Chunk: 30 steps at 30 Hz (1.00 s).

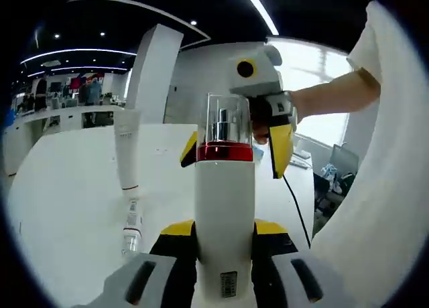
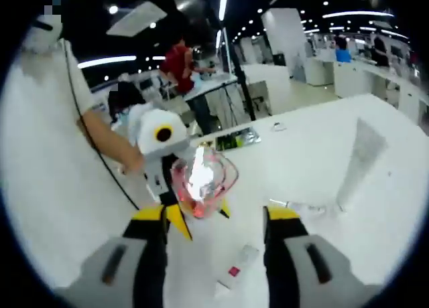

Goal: Arrange the skincare products in the storage area until every visible bottle or jar stands upright without overlapping.

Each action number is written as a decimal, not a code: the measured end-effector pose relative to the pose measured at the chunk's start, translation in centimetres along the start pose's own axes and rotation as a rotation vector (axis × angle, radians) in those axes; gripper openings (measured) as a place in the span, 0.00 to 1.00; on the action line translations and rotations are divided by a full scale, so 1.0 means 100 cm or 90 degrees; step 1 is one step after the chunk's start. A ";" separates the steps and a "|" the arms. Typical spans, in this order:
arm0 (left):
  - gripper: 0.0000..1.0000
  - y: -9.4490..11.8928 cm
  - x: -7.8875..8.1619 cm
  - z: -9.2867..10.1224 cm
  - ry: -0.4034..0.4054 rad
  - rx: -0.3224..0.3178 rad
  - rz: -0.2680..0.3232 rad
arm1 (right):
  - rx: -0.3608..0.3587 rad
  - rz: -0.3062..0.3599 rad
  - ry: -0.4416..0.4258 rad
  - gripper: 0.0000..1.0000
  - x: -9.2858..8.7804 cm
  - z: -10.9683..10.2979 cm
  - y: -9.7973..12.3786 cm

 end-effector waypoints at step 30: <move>0.31 0.025 0.040 0.036 0.035 -0.103 0.049 | -0.045 0.209 -0.024 0.29 0.048 -0.057 -0.014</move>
Point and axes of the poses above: the point that each gripper's makers call its tool centre point, and the gripper's own axes: y roughly backward along the fingers, z roughly to its right, x roughly out of its top, the point moved 2 cm from there along y, roughly backward along the fingers, and after that the axes turned 3 degrees about -z, right-handed, at the moved point
